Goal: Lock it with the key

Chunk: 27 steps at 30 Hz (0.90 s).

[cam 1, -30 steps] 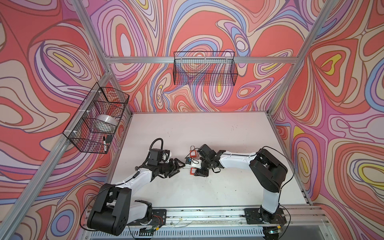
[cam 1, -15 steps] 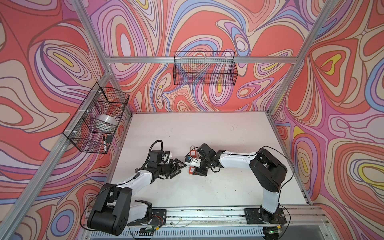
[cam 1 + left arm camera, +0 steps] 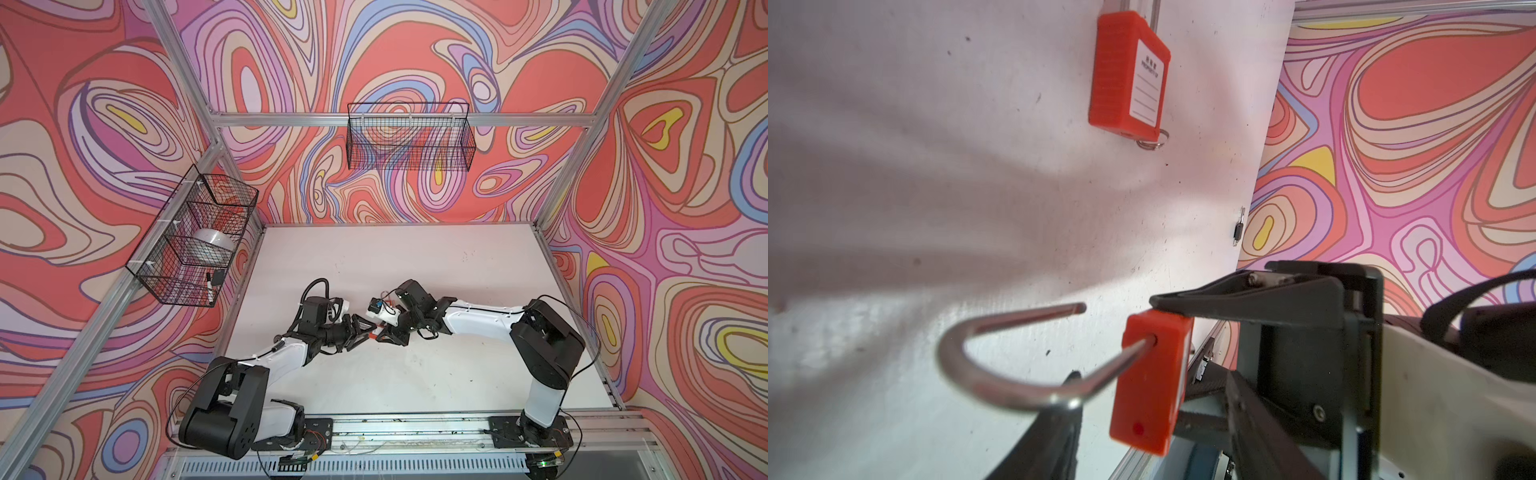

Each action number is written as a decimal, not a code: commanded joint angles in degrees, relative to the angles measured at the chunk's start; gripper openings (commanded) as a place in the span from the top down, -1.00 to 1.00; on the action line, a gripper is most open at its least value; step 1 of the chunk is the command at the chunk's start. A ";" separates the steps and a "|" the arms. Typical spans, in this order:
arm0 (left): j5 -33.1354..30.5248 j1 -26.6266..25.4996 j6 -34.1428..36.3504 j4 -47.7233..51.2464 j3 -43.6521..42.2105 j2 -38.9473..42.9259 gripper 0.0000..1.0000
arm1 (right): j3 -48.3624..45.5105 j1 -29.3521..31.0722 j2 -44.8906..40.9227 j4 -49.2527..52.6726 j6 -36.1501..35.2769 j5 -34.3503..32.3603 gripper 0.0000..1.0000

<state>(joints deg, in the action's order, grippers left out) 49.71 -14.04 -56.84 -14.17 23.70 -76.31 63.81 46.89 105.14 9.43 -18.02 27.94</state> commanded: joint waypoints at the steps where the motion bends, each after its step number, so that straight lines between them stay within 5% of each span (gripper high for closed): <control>1: 0.44 -0.69 -1.97 -4.03 1.69 -1.01 0.13 | 1.19 -0.18 -1.83 -1.50 1.79 2.89 0.40; 11: -0.01 -1.00 -3.00 -5.72 2.58 -0.70 0.82 | 1.42 -0.22 -1.92 -1.87 2.82 4.31 0.38; 18: -1.44 -1.05 -3.83 -7.79 3.17 0.53 0.91 | 0.35 -1.28 -3.28 -3.24 4.75 2.56 -0.17; 23: -3.65 -0.95 -5.36 -13.88 4.19 1.52 0.92 | -3.11 -7.44 -9.15 -8.91 14.62 6.44 -0.27; 27: -4.45 -0.98 -7.11 -21.64 7.54 0.20 0.91 | -8.09 -15.04 -13.18 -21.71 30.18 10.91 -0.29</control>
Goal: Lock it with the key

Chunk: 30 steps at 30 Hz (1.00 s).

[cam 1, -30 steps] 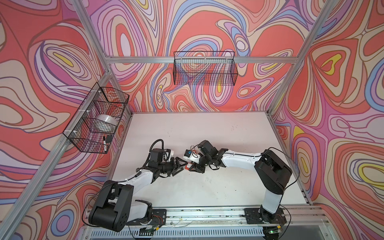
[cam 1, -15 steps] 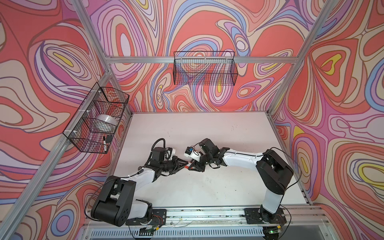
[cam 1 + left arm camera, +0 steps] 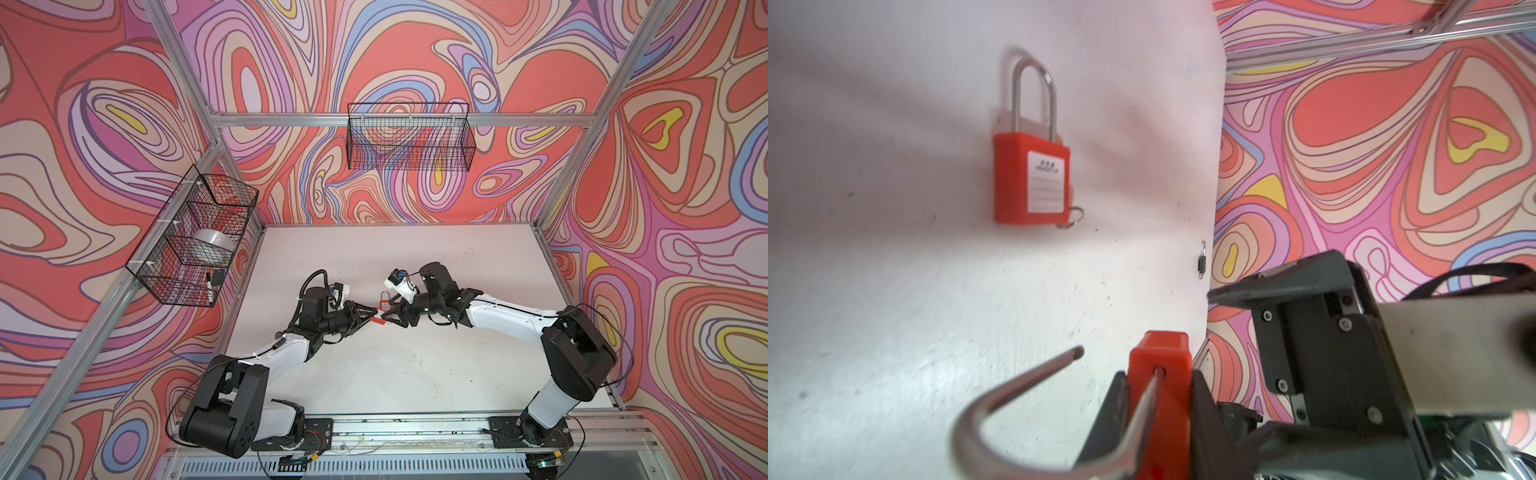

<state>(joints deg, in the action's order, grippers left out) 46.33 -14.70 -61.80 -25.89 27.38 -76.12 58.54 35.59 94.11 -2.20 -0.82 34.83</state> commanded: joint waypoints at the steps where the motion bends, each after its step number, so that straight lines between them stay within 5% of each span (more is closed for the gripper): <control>1: -0.96 -0.31 -2.70 -12.26 4.75 -0.78 0.90 | -3.86 -5.55 -2.30 -13.65 17.31 4.93 -0.29; 7: -0.06 -0.06 -10.20 -35.16 6.58 -7.72 0.88 | -4.35 -11.25 1.99 -28.59 43.56 12.13 -0.28; 12: -0.49 0.03 -15.79 -47.77 9.47 -14.33 0.88 | -7.59 -11.25 3.86 -46.21 57.55 12.94 -0.28; 30: -0.05 0.07 -16.84 -48.04 11.14 -15.75 0.89 | 1.51 -7.32 14.58 -55.42 68.61 14.88 -0.22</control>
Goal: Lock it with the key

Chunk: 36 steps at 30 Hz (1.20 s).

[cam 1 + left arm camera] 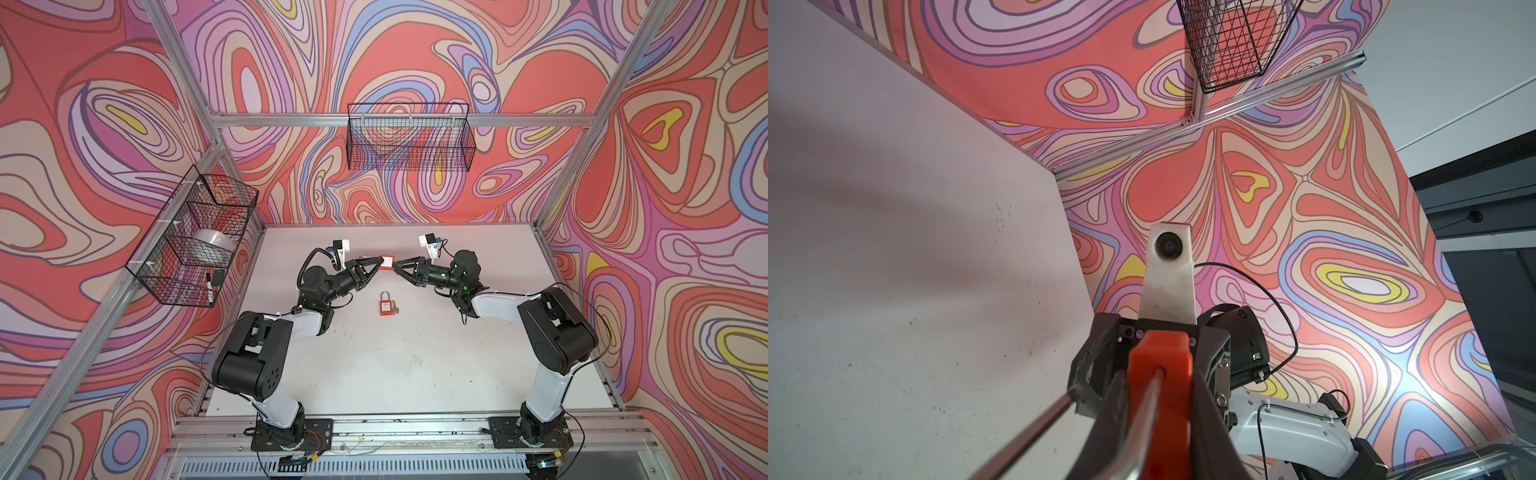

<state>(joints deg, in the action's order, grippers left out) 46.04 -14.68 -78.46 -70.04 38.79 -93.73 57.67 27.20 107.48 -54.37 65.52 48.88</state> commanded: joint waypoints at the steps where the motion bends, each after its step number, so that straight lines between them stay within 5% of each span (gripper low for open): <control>1: 0.28 0.05 -0.04 -3.65 -0.36 2.02 0.89 | 2.98 1.47 1.49 -2.60 2.09 0.99 -0.19; 9: 0.86 0.01 1.22 -1.08 0.15 2.92 0.87 | 4.11 2.13 2.21 -3.14 2.60 1.19 0.13; 16: 1.15 0.01 1.63 0.03 0.25 3.17 0.85 | 4.83 2.11 2.92 -4.73 4.17 1.22 0.18; 20: 1.13 0.05 1.71 0.23 0.32 3.29 0.83 | 5.35 2.06 3.54 -5.27 4.94 1.34 0.44; 26: 0.99 0.08 3.68 2.74 0.59 4.26 0.17 | 4.88 1.98 3.80 -7.05 6.64 2.07 0.82; 36: 0.19 2.62 7.48 7.91 -1.89 8.49 -0.19 | 3.94 0.14 1.72 -8.54 8.06 2.58 0.95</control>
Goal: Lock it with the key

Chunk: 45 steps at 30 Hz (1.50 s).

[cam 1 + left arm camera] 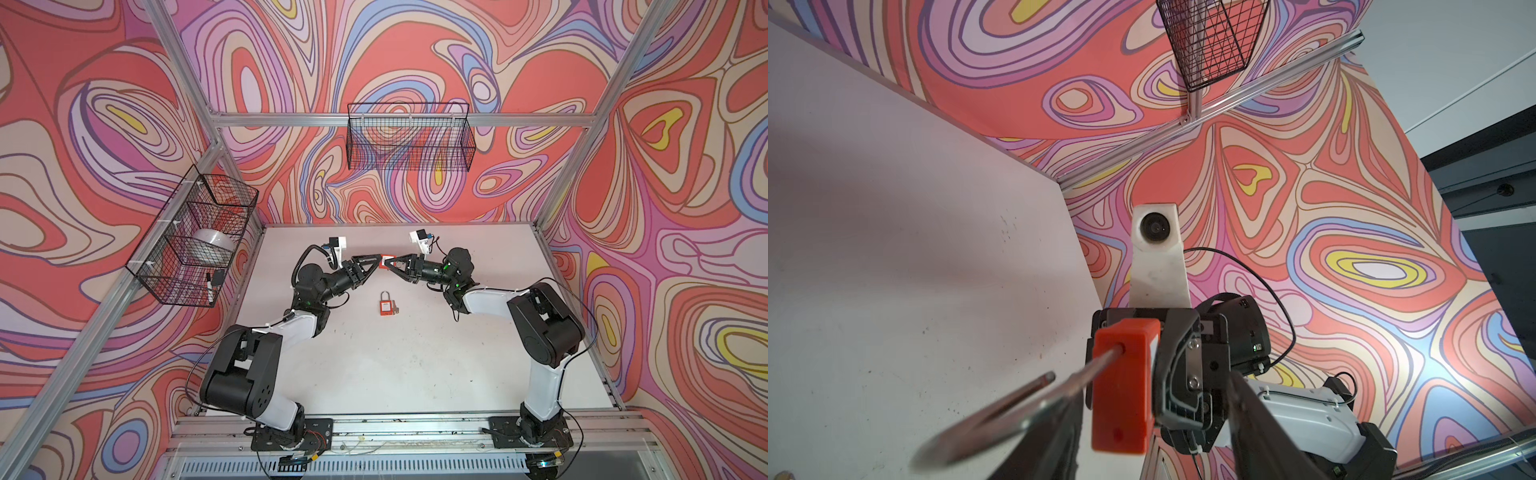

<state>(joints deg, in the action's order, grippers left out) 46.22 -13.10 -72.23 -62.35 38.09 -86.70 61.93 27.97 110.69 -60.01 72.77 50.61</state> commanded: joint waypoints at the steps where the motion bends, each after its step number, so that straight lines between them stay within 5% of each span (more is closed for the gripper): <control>1: 0.10 1.40 1.23 0.34 -1.37 1.65 -0.21 | -0.32 -0.72 -1.57 -3.16 1.03 1.15 0.95; 15: -0.39 4.27 2.96 2.77 -0.94 2.36 -0.38 | -2.42 -0.72 -2.99 -4.26 2.50 2.21 0.96; 24: 0.88 4.23 -0.37 -1.55 0.76 0.07 -0.26 | -2.82 -0.74 -2.41 -5.63 3.69 2.49 0.97; 39: 1.24 4.23 -1.10 -1.24 -0.55 1.44 0.62 | -2.17 -0.81 -1.73 -5.51 1.32 2.62 0.98; 45: 1.33 4.23 -1.44 -1.28 -0.68 1.85 0.78 | -2.58 -0.90 -1.70 -5.17 -0.08 2.75 0.99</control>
<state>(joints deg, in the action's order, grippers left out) 46.74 -9.04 -72.73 -60.58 37.50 -86.00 59.66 27.00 110.04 -64.20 74.39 52.45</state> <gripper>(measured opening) 0.123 0.214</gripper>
